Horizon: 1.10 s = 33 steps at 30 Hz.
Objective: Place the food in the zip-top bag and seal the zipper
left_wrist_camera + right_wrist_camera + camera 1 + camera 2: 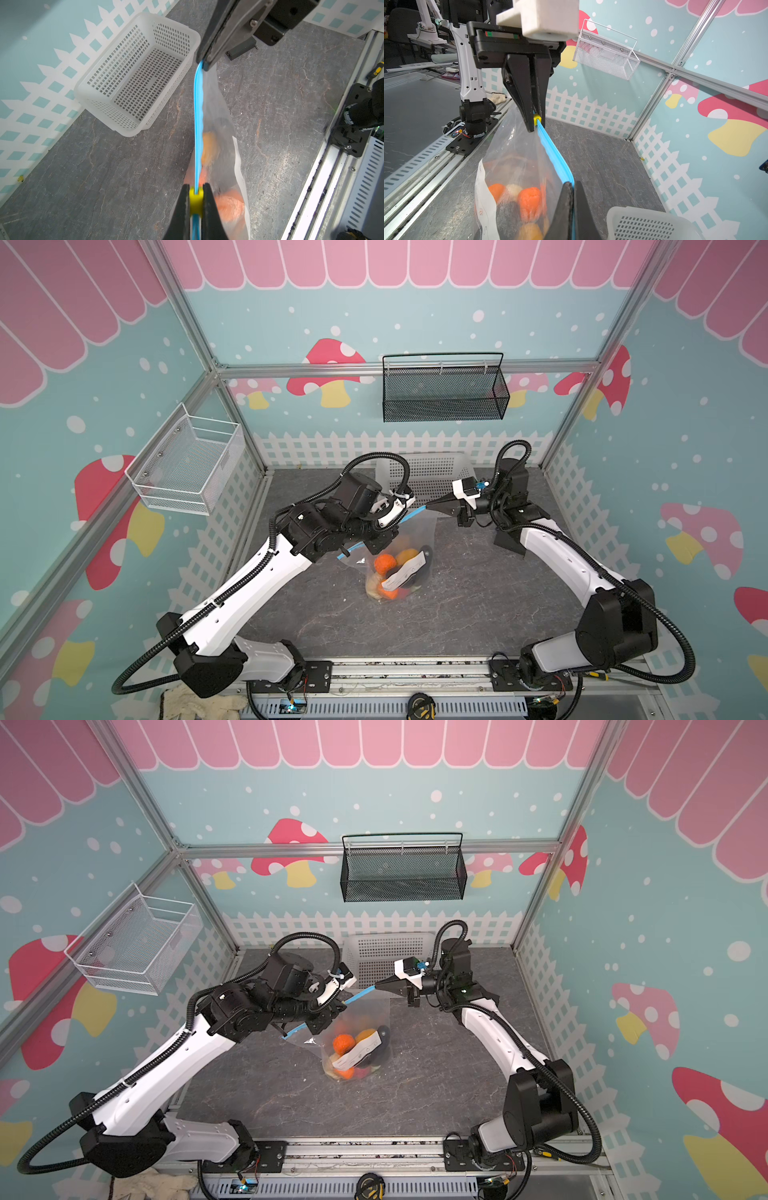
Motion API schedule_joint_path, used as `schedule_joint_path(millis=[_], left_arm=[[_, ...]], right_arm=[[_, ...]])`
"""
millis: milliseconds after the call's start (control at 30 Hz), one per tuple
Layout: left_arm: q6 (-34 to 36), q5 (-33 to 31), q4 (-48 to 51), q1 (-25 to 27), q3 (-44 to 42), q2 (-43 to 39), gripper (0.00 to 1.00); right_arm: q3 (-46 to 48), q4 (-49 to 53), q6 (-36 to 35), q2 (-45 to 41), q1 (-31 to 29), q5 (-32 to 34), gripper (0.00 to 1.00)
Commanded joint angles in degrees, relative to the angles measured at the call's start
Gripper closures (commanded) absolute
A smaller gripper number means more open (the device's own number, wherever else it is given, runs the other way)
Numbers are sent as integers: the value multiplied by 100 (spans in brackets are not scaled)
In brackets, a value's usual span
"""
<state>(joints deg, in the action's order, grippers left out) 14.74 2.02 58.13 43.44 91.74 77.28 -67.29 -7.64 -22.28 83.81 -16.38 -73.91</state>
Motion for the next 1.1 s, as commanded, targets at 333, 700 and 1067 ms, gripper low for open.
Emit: schedule_joint_path(millis=[333,700,1067], left_arm=[[-40,-266,588,7,-93,-272,100],[-97,-471,783,40,-196,-570,100],[-278,-623,1081,42,-333,-762,100]], right_arm=[[-140,144,-207,-148,310,280,100],[-127,166,-228,-181,407,360,100],[-136,163,-216,-190,460,491,100]])
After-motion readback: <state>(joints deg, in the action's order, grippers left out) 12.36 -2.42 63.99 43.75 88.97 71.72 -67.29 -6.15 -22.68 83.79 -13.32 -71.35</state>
